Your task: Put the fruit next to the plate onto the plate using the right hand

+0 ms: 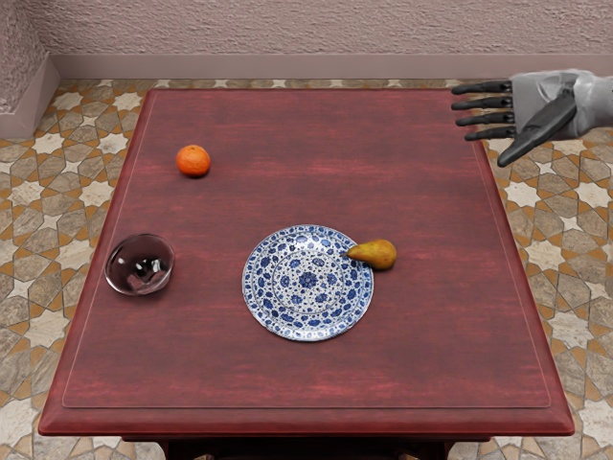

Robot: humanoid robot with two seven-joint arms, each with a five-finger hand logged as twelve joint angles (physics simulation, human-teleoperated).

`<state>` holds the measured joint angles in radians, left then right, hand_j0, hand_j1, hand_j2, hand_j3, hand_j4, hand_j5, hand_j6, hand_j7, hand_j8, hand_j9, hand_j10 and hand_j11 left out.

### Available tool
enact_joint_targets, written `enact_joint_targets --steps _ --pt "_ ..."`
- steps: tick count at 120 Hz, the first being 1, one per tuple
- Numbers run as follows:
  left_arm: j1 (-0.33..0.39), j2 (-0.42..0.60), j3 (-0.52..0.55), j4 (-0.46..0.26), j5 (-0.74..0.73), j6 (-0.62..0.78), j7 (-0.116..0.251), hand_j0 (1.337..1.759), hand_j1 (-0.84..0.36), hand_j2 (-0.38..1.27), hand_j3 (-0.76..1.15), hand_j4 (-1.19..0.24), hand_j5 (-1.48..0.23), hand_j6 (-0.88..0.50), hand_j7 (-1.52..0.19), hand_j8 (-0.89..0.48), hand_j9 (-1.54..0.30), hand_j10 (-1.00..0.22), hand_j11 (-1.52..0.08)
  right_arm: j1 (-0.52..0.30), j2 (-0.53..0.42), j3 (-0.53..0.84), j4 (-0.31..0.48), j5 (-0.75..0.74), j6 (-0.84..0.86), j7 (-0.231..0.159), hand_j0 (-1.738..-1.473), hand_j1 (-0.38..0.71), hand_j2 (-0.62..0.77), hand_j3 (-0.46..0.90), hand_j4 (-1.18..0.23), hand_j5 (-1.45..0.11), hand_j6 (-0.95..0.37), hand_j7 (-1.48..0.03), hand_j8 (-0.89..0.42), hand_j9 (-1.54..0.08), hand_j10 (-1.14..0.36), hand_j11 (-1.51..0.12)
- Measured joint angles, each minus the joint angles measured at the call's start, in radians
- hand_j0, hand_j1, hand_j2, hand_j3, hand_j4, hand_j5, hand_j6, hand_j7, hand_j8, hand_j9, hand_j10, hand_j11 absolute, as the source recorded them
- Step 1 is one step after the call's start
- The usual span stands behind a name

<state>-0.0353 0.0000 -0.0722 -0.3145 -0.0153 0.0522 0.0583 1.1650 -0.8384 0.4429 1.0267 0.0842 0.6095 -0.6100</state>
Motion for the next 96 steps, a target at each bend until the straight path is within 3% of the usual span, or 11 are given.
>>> enact_joint_targets --steps 14,29,45,72,96 --pt "0.000 0.000 0.000 0.000 0.000 0.000 0.000 1.658 0.35 0.00 0.00 0.00 0.00 0.00 0.00 0.00 0.00 0.00 0.00 -0.010 -0.017 -0.005 0.038 -0.003 0.001 -0.001 -1.658 -0.32 0.00 0.00 -0.02 -0.03 -0.02 -0.03 -0.02 -0.03 -0.02 -0.03" --pt "0.000 0.000 0.000 0.000 0.000 0.000 0.000 1.658 0.35 0.00 0.00 0.00 0.00 0.00 0.00 0.00 0.00 0.00 0.00 -0.002 0.037 -0.035 0.035 -0.039 0.002 -0.001 -1.658 -0.32 0.00 0.00 -0.02 -0.03 -0.02 -0.03 -0.02 -0.03 -0.02 -0.03" --pt "0.000 0.000 0.000 0.000 0.000 0.000 0.000 1.658 0.35 0.00 0.00 0.00 0.00 0.00 0.00 0.00 0.00 0.00 0.00 0.038 0.092 -0.061 0.097 -0.178 0.002 -0.001 -1.658 -0.32 0.00 0.00 -0.02 -0.03 -0.02 -0.03 -0.02 -0.03 -0.02 -0.03" --pt "0.000 0.000 0.000 0.000 0.000 0.000 0.000 1.658 0.35 0.00 0.00 0.00 0.00 0.00 0.00 0.00 0.00 0.00 0.00 0.004 0.218 -0.011 0.208 -0.401 -0.075 -0.001 -1.658 -0.31 -0.01 0.00 -0.03 -0.04 -0.03 -0.04 -0.03 -0.04 -0.03 -0.04" --pt "0.000 0.000 0.000 0.000 0.000 0.000 0.000 1.658 0.35 0.00 0.00 0.00 0.00 0.00 0.00 0.00 0.00 0.00 0.00 -0.016 0.256 -0.003 0.282 -0.544 -0.082 -0.001 -1.658 -0.30 -0.01 0.00 -0.04 -0.06 -0.04 -0.05 -0.04 -0.06 -0.04 -0.05"
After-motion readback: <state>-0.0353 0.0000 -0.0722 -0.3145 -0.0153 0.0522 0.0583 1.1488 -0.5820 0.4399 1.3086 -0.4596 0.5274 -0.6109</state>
